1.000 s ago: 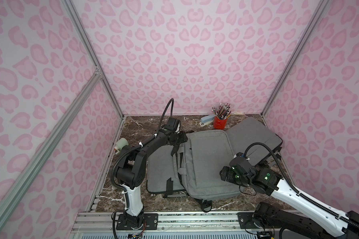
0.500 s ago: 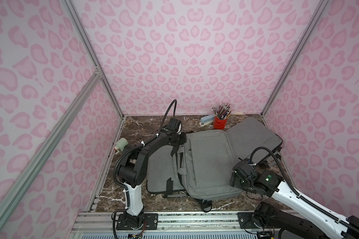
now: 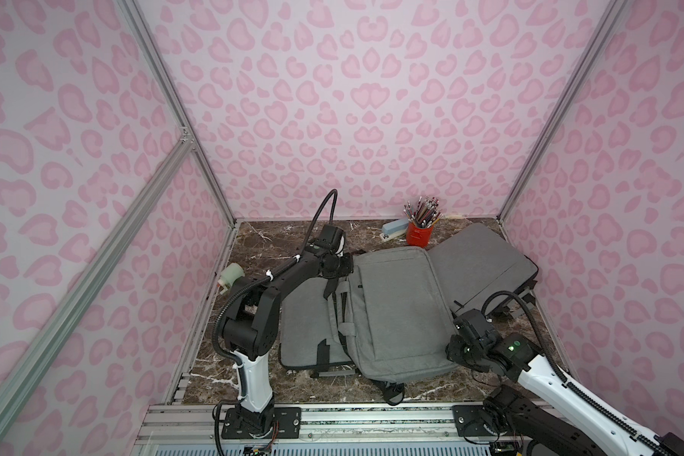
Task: Open the zippered laptop bag and take out the laptop
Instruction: Adjust the zippered laptop bag.
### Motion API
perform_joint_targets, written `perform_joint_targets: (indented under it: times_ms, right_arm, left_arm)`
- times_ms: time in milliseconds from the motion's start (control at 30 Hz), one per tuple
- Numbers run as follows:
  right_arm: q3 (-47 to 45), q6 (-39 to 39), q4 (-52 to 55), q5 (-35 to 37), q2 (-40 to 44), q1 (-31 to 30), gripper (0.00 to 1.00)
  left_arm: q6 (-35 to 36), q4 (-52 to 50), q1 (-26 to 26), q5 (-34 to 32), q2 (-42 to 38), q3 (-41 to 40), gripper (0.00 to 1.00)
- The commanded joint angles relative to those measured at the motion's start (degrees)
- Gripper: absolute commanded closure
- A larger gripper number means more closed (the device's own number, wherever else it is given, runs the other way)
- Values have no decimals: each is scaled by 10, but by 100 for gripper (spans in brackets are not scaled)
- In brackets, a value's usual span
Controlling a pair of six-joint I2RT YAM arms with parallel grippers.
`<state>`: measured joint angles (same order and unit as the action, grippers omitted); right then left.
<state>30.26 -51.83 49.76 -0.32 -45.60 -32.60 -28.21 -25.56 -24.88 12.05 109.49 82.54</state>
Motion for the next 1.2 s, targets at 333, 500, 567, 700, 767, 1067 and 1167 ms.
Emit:
perform_joint_targets:
  times_ms: [333,500,567,700,767,1067,1167]
  right_arm:
    - [-1,-28,-22,19,8,2,100]
    - [71,-17,-5,66,3,2,100]
    - [113,2,-7,95,-14,3,100]
    - [195,51,-44,128,-68,5,100]
    - [226,80,-69,125,-99,15,100]
    - [380,231,-183,44,-276,91,100]
    - [440,264,-207,20,-350,93,100]
  left_arm:
    - [10,-17,2,0,-11,4,99]
    - [14,-36,1,-8,-46,5,98]
    - [17,-47,2,-22,-67,5,98]
    - [22,-75,2,-51,-111,5,98]
    - [22,-87,4,-69,-134,-4,98]
    - [-6,-97,65,-88,-253,-133,98]
    - [-17,-102,80,-88,-292,-168,98]
